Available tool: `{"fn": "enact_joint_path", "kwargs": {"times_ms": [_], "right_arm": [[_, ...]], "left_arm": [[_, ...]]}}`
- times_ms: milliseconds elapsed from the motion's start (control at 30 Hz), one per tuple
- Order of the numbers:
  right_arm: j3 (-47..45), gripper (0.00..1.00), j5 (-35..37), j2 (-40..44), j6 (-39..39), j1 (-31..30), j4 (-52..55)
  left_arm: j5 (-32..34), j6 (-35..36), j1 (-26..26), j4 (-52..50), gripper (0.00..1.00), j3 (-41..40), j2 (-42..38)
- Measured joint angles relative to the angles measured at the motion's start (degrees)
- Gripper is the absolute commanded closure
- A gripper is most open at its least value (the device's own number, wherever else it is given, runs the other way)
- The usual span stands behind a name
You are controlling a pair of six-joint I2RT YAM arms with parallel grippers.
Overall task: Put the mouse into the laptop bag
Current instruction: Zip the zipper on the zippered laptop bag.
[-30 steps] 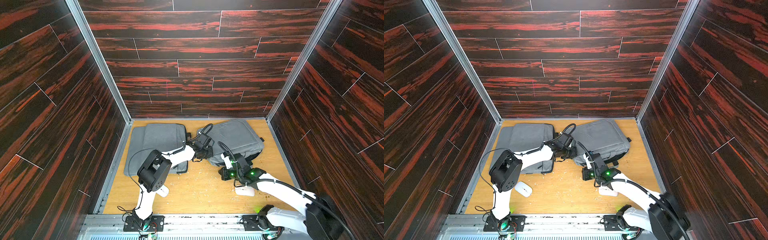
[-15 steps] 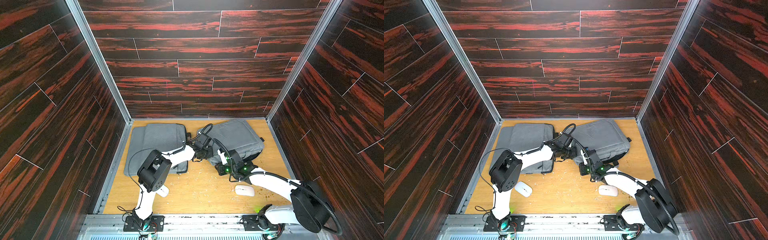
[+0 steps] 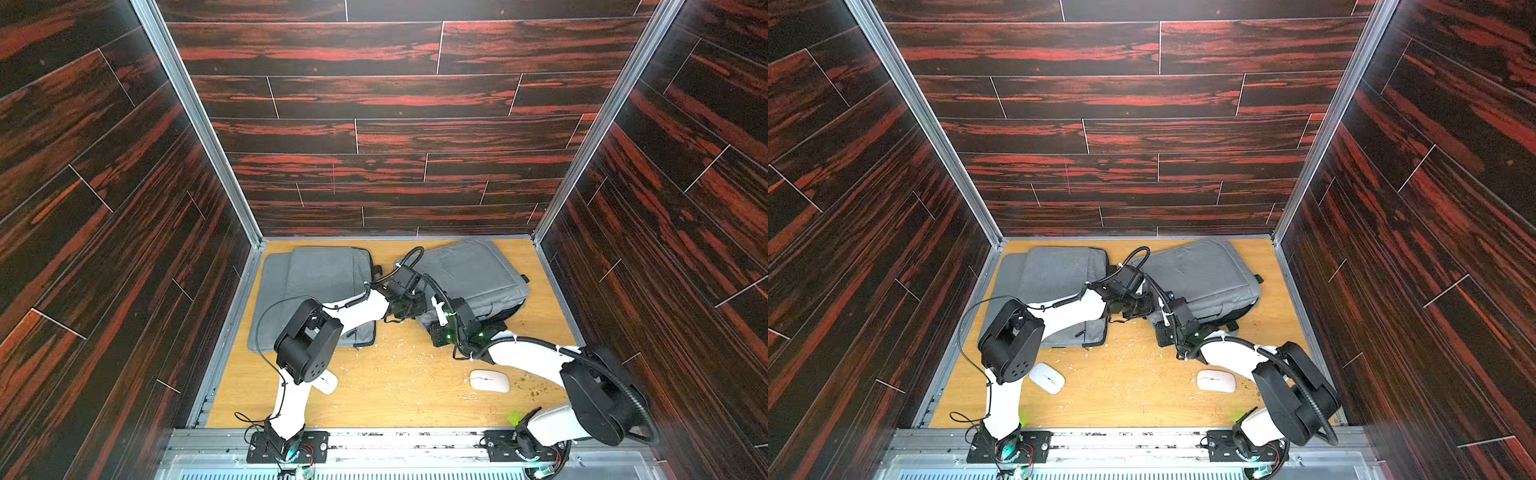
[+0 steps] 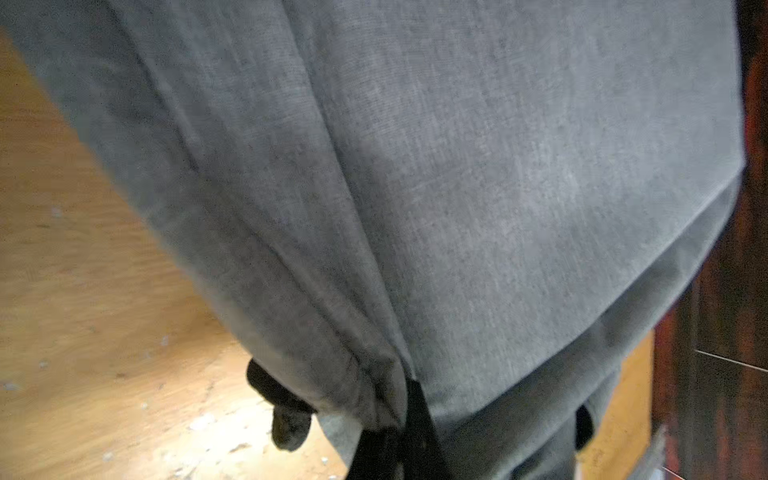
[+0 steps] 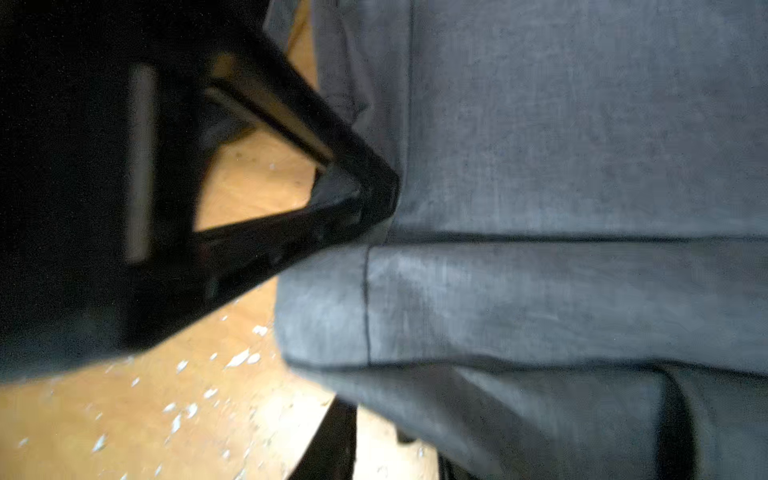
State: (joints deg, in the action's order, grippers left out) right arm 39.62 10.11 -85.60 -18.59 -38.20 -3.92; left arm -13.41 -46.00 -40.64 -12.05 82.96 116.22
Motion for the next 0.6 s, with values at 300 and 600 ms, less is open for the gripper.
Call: {"fn": "enact_joint_path", "kwargs": {"times_ms": [300,600], "right_arm": [[0.00,1.00,4.07,-0.76,-1.31,-0.26,-0.09],[-5.11,1.00,-0.66,3.89,-2.67,2.60,-3.43]], "left_arm": [[-2.05,-2.58,0.20,3.76,1.00,-2.49,-0.87],[-6.69,-4.66,2.56,10.32,1.00,-9.46,-4.50]]}}
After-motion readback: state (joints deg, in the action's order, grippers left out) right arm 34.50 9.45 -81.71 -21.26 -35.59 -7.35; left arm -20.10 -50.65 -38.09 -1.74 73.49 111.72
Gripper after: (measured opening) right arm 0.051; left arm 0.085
